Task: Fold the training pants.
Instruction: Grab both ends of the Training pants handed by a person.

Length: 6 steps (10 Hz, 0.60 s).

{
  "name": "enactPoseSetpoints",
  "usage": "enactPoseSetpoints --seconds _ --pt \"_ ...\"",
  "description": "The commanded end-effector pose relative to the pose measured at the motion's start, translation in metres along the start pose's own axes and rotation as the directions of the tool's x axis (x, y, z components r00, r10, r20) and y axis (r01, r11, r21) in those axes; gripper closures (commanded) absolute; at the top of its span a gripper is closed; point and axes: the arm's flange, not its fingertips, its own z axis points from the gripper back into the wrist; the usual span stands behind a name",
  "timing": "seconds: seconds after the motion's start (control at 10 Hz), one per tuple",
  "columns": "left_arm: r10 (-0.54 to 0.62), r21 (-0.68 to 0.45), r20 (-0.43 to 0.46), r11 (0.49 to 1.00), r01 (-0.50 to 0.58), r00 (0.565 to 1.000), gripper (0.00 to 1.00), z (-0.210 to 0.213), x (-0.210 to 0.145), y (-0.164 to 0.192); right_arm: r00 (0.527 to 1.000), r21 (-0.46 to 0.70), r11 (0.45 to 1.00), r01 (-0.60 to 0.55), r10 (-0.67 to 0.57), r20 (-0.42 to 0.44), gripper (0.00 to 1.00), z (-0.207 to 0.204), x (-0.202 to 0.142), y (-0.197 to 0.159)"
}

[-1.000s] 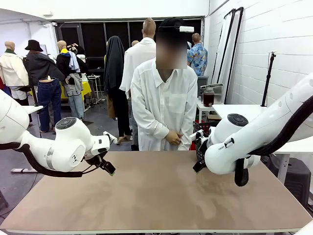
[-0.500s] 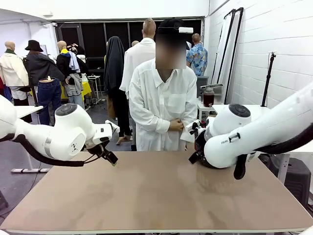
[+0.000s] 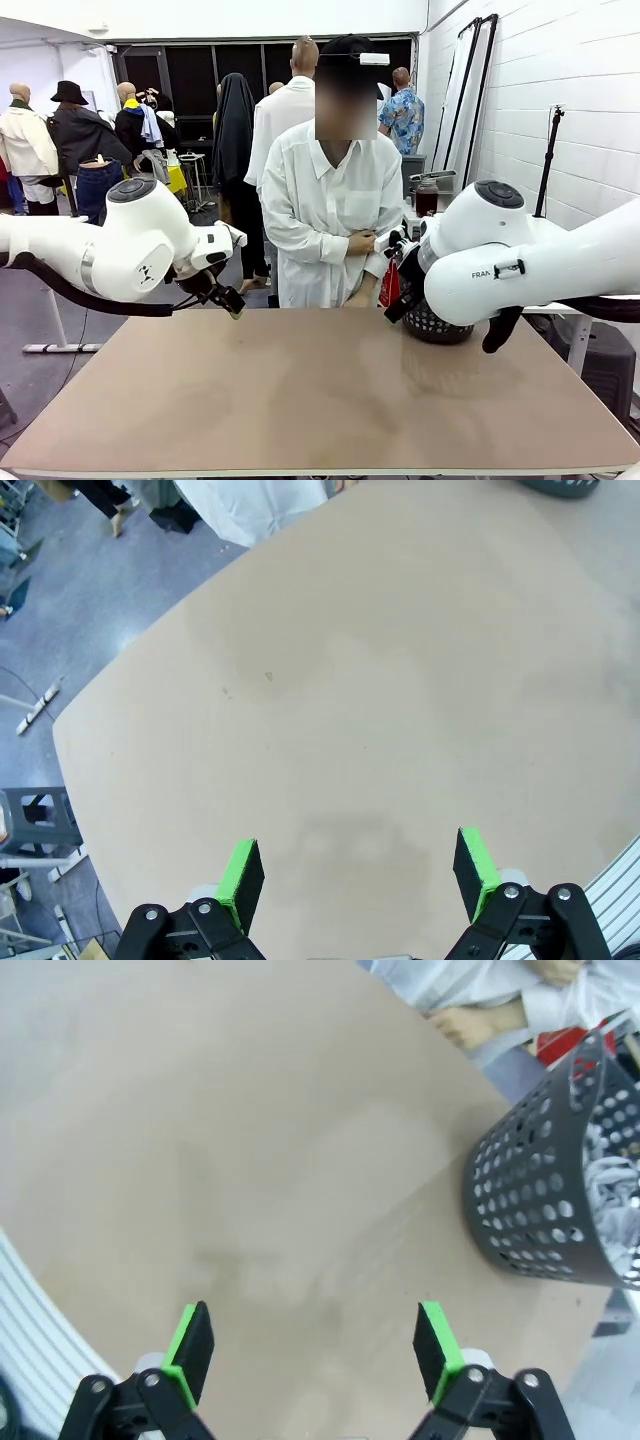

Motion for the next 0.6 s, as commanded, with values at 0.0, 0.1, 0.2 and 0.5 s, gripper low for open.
enactPoseSetpoints --seconds 0.0,0.1,0.2,0.5 --pt "0.02 -0.016 0.006 1.0 -0.02 1.0 0.0 0.013 0.005 -0.003 1.0 0.003 1.0 0.005 -0.005 0.001 0.0 0.011 -0.022 0.014" --pt "0.014 -0.02 0.003 1.0 -0.014 1.0 0.0 0.02 0.009 -0.006 1.0 0.004 1.0 -0.001 0.001 0.008 0.0 0.014 -0.02 0.016" --pt "0.007 -0.015 -0.001 1.0 -0.007 1.0 0.0 0.027 0.012 -0.01 1.0 -0.005 1.0 -0.002 0.002 0.016 0.0 0.018 -0.019 0.018" --pt "-0.001 -0.002 -0.002 1.0 0.001 1.0 0.0 0.041 0.017 -0.01 0.999 -0.024 1.0 -0.007 0.008 0.036 0.0 0.027 -0.014 0.019"
